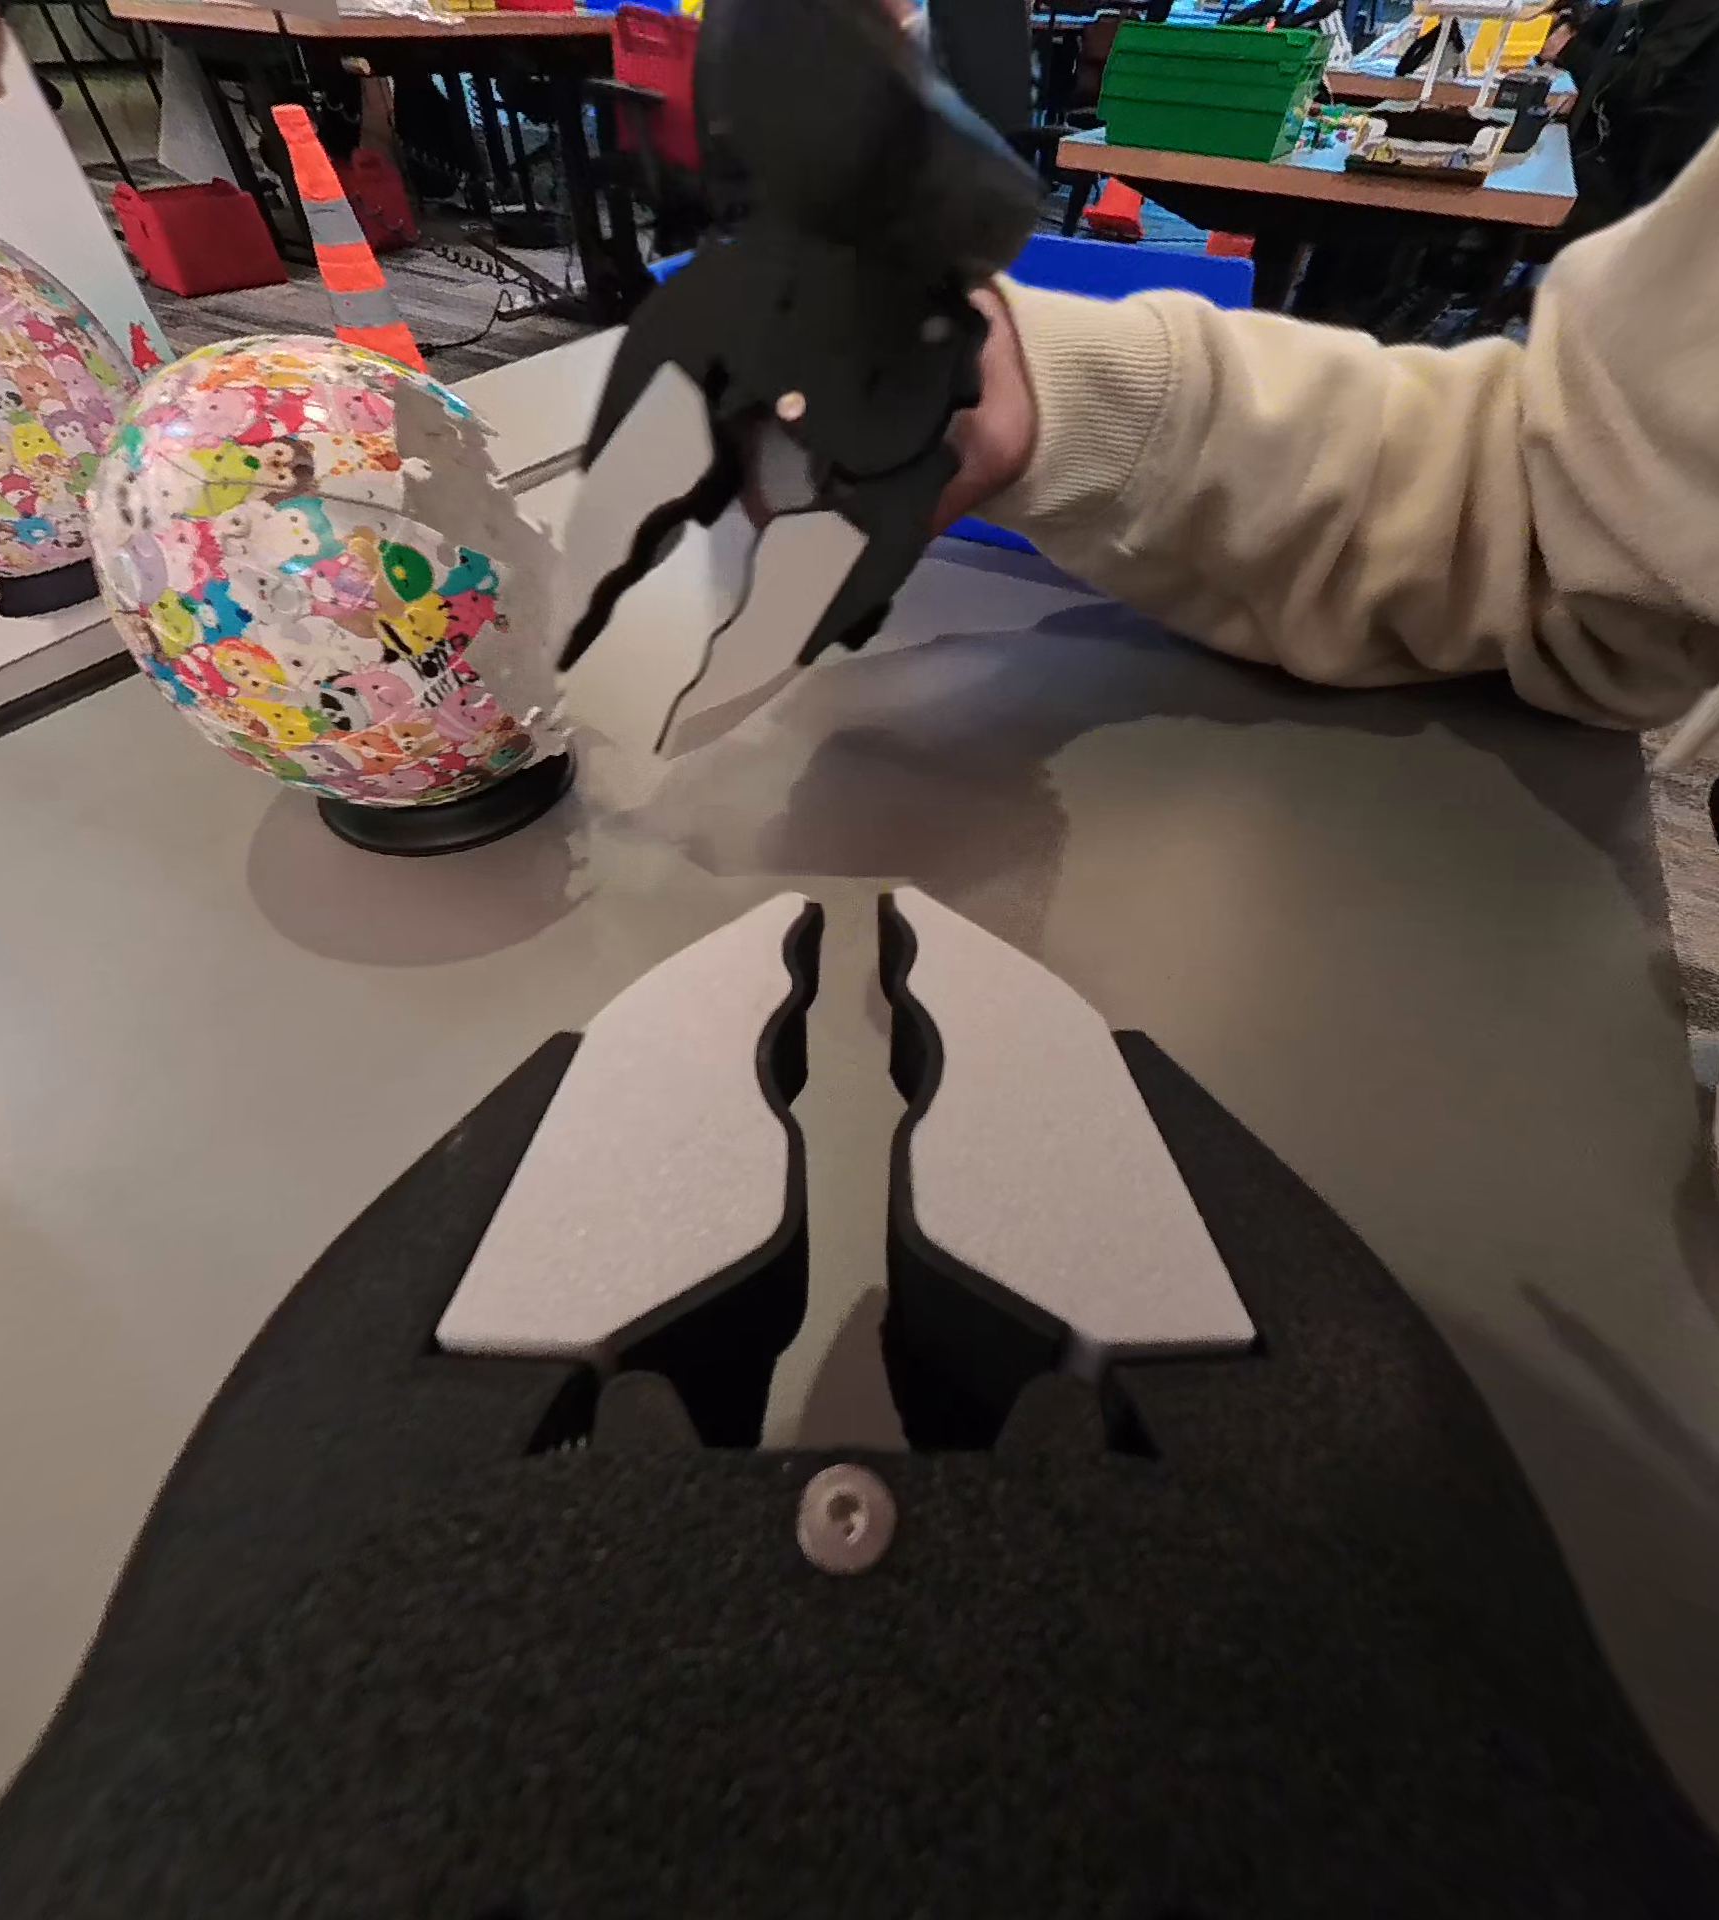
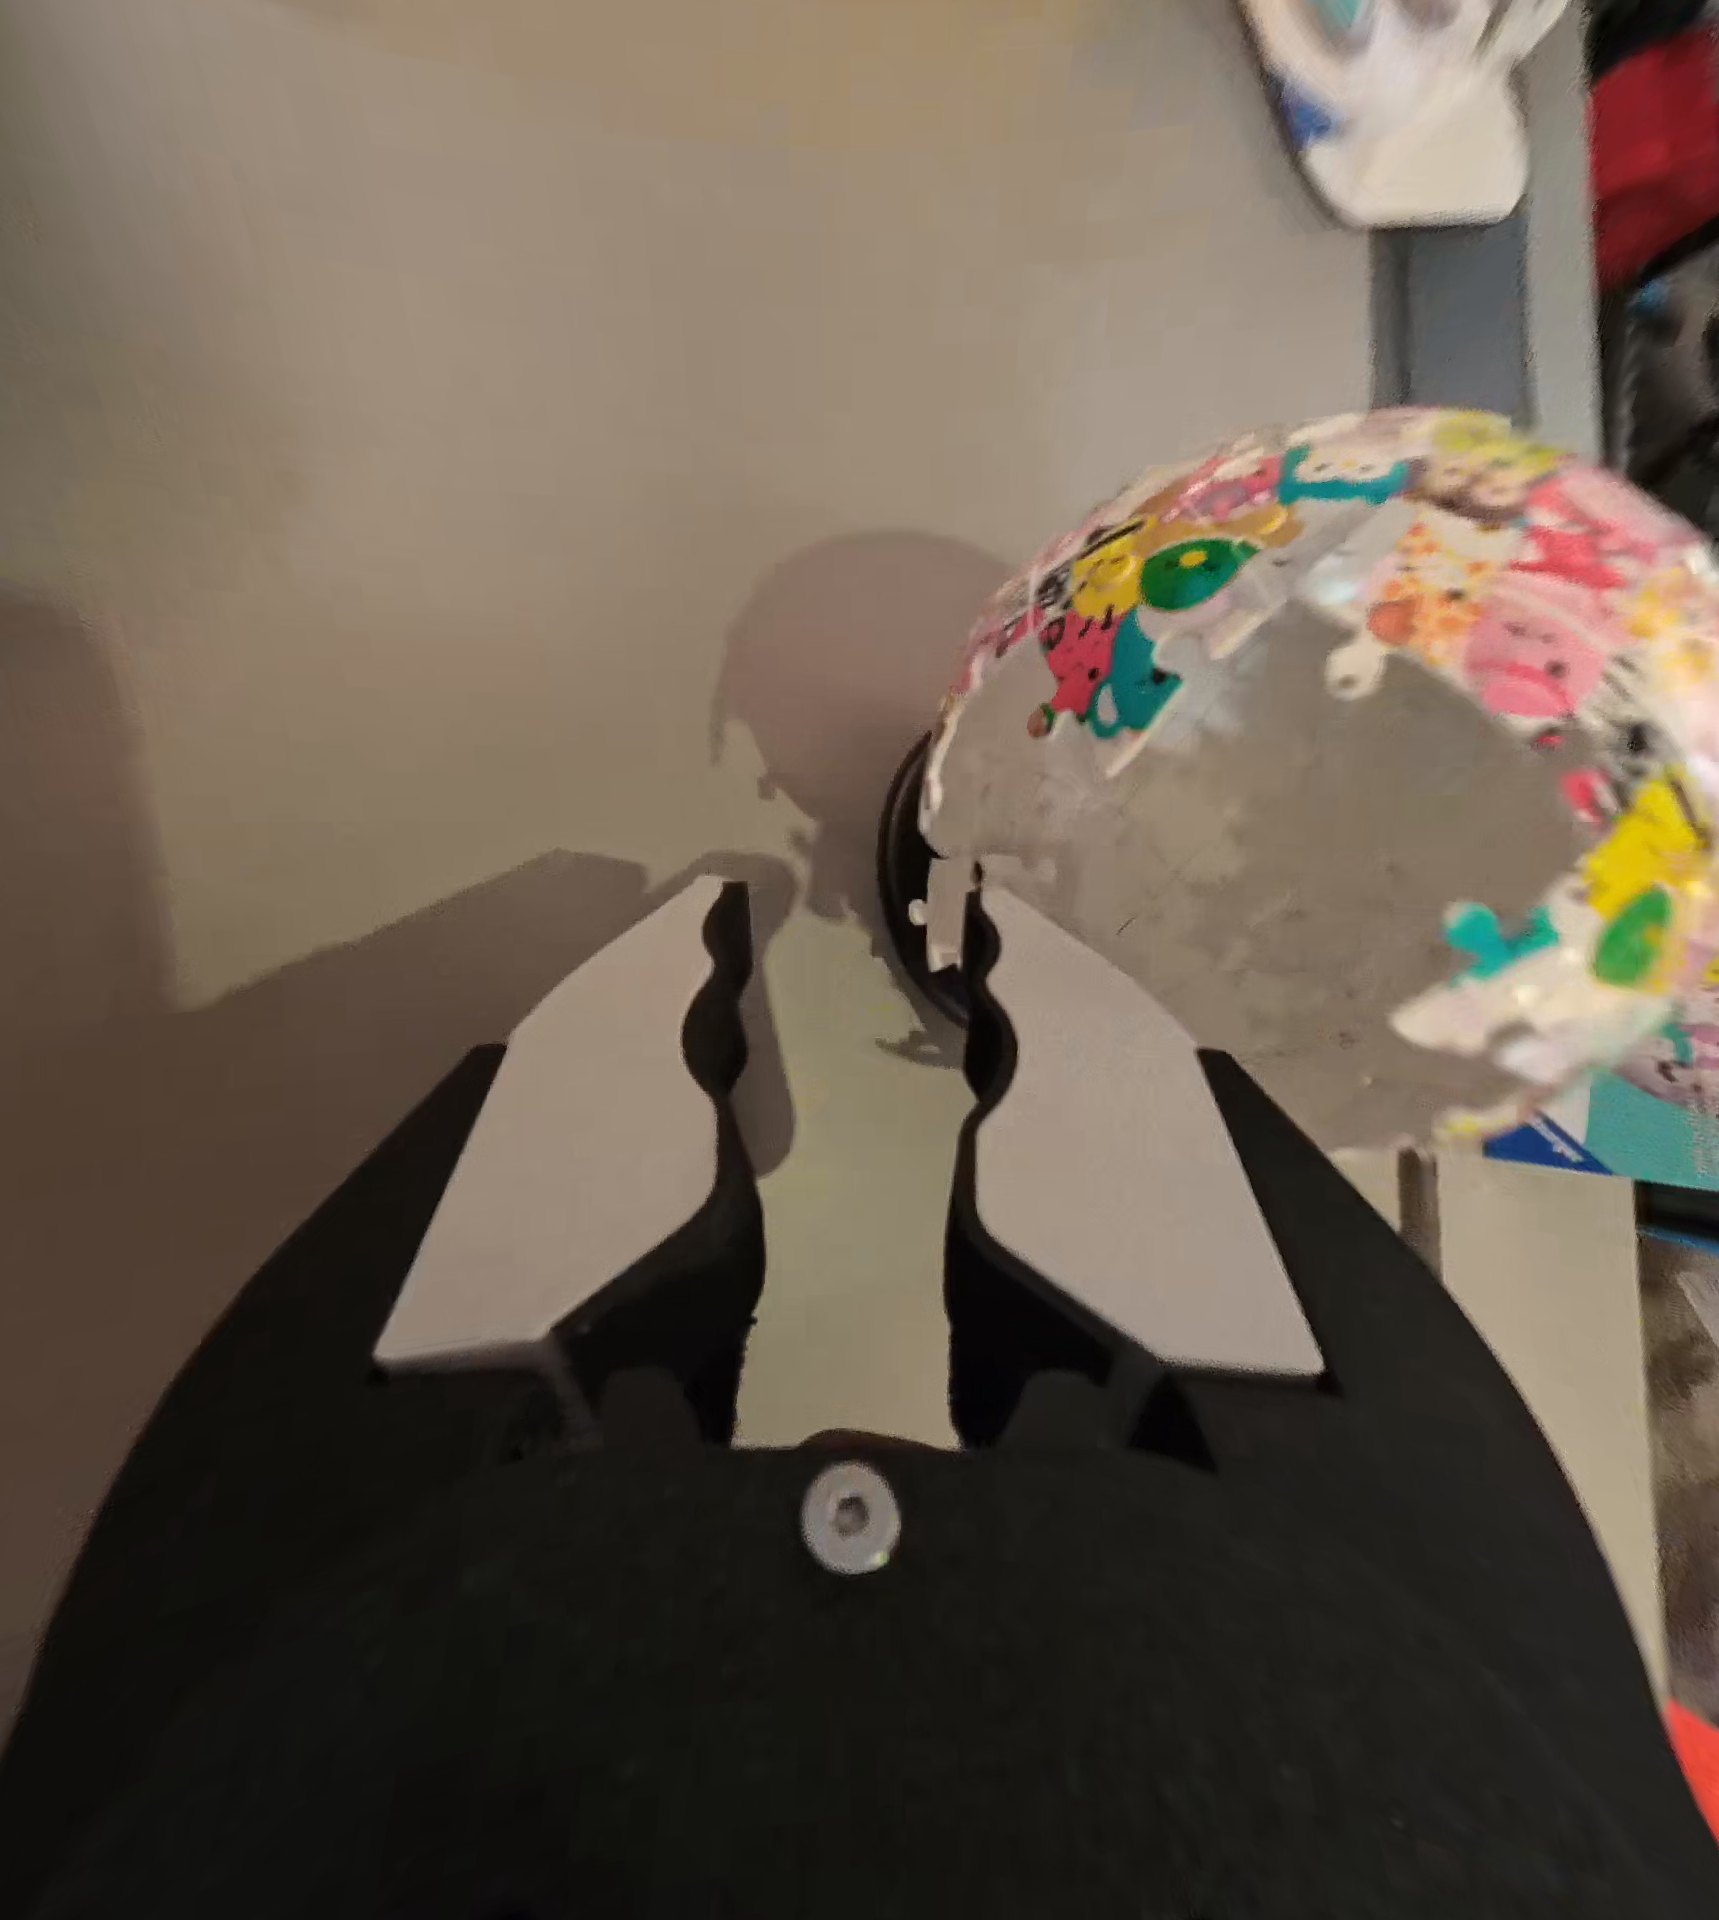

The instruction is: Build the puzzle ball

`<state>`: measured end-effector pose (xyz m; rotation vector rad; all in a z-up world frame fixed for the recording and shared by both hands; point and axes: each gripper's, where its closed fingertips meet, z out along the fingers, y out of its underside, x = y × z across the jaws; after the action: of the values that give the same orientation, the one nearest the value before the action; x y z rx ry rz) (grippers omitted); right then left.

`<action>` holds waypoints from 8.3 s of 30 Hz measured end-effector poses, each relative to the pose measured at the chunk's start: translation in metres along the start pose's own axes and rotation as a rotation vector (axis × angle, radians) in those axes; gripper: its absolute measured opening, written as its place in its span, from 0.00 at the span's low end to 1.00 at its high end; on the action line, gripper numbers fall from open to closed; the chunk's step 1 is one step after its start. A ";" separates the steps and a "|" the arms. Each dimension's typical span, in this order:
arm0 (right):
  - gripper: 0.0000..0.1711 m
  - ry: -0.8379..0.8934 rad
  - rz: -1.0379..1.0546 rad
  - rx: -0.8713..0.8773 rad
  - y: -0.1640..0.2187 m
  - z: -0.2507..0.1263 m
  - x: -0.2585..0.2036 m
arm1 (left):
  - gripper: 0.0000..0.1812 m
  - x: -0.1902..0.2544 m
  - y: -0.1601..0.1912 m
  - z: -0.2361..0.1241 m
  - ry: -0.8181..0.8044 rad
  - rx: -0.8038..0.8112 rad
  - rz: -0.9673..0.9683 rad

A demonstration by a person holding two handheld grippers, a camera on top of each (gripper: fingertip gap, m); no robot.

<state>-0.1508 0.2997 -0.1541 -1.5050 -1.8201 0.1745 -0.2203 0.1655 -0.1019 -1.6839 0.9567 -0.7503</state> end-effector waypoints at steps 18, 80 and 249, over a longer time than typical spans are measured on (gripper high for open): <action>0.57 -0.306 0.817 0.432 -0.049 -0.104 -0.078 | 0.06 0.074 -0.018 -0.063 -0.063 0.040 -0.032; 0.74 -0.319 0.170 -0.301 0.016 0.038 -0.023 | 0.07 0.144 -0.008 -0.151 -0.096 0.107 -0.029; 0.34 -0.085 0.442 -0.026 0.032 0.008 -0.024 | 0.07 0.120 0.007 -0.104 -0.045 0.026 -0.068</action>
<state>-0.1297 0.2910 -0.1878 -1.9281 -1.5322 0.4346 -0.2499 0.0116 -0.0746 -1.7105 0.8588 -0.7627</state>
